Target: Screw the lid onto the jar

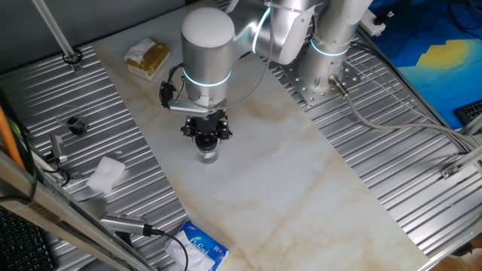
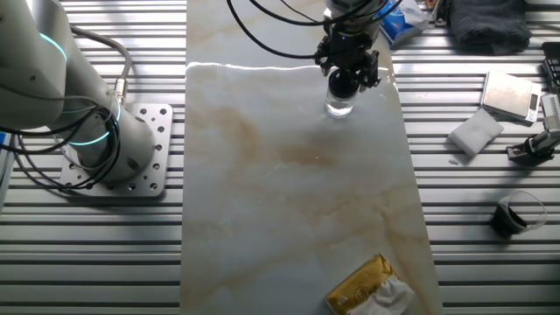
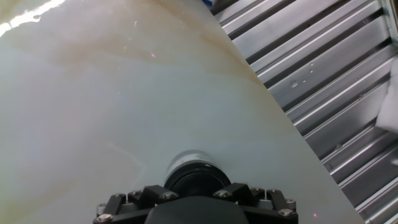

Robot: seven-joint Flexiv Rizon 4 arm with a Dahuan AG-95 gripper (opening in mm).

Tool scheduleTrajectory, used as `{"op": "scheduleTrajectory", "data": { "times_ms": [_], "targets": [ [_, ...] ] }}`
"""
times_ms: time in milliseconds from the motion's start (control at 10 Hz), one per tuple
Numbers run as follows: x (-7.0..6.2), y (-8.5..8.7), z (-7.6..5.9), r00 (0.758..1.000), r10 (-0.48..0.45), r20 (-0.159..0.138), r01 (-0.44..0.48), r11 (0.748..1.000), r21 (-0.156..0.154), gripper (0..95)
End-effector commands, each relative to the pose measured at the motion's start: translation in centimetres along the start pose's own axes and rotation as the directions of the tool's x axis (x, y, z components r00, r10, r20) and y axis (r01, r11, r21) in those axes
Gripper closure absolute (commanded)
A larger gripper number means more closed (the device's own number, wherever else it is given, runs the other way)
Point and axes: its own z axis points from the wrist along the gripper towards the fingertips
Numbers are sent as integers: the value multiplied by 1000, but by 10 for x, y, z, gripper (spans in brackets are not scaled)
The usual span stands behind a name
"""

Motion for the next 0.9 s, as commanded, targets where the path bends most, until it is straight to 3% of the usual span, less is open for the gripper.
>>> {"op": "scheduleTrajectory", "data": {
  "times_ms": [100, 900],
  "targets": [
    [0, 0, 0, 1000, -1, 0, 1, 1000, -1, 190],
    [1, 1, 0, 1000, 3, 7, -3, 1000, -17, 190]
  ]
}}
